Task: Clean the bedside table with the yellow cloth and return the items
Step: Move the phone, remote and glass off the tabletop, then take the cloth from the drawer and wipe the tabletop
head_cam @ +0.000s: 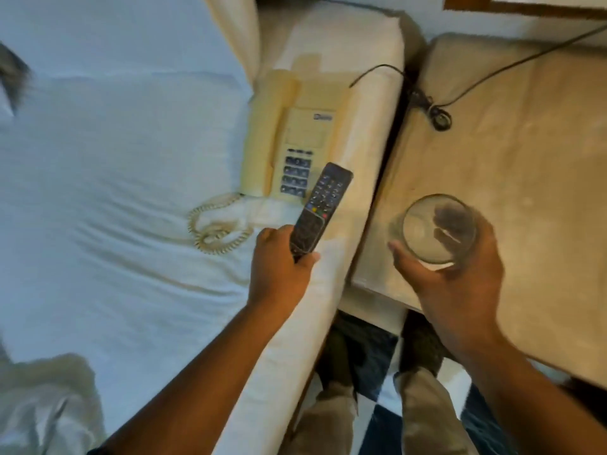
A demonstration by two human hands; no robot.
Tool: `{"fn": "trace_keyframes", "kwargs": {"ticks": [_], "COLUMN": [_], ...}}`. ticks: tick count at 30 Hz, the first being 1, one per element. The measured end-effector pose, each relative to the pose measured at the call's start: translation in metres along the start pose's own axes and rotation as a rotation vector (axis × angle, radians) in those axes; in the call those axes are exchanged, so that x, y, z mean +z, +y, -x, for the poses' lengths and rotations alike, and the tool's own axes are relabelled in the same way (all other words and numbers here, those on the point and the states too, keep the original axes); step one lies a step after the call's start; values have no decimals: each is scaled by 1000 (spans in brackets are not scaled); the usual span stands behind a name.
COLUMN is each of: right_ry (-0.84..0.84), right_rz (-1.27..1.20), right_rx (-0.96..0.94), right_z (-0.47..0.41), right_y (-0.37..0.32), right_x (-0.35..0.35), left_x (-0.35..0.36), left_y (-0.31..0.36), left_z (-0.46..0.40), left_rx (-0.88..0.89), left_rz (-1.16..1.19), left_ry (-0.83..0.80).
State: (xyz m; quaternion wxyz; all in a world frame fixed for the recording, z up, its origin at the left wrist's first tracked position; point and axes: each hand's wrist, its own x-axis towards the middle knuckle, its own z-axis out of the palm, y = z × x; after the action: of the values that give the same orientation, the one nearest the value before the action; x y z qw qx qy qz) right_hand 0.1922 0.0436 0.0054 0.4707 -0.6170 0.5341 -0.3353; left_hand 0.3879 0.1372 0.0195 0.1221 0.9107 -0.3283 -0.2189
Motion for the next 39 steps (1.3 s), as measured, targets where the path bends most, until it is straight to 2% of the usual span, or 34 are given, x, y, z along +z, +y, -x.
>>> {"fn": "trace_keyframes", "kwargs": {"ticks": [3, 11, 15, 21, 27, 31, 33, 39], "right_ry": [-111, -270, -324, -307, -425, -426, -409, -247], "right_rz": [19, 1, 87, 115, 221, 276, 346, 562], "right_rx": [-52, -84, -150, -147, -107, -66, -42, 86], "right_z": [22, 60, 61, 63, 69, 73, 70, 62], "right_y": [-22, -43, -36, -29, -25, -8, 10, 72], "right_x": [62, 177, 204, 210, 178, 123, 89, -33], "left_x": [-29, -56, -51, -42, -40, -22, -5, 67], "left_y": [-58, -160, -190, -204, -192, -176, -156, -55], "left_z": [0, 2, 2, 6, 26, 78, 101, 111], "left_rx": [-106, -269, -317, -242, -273, -259, -170, 367], "left_rz": [13, 82, 37, 17, 63, 140, 137, 63], "left_ry": [69, 151, 101, 75, 141, 176, 155, -101]}}
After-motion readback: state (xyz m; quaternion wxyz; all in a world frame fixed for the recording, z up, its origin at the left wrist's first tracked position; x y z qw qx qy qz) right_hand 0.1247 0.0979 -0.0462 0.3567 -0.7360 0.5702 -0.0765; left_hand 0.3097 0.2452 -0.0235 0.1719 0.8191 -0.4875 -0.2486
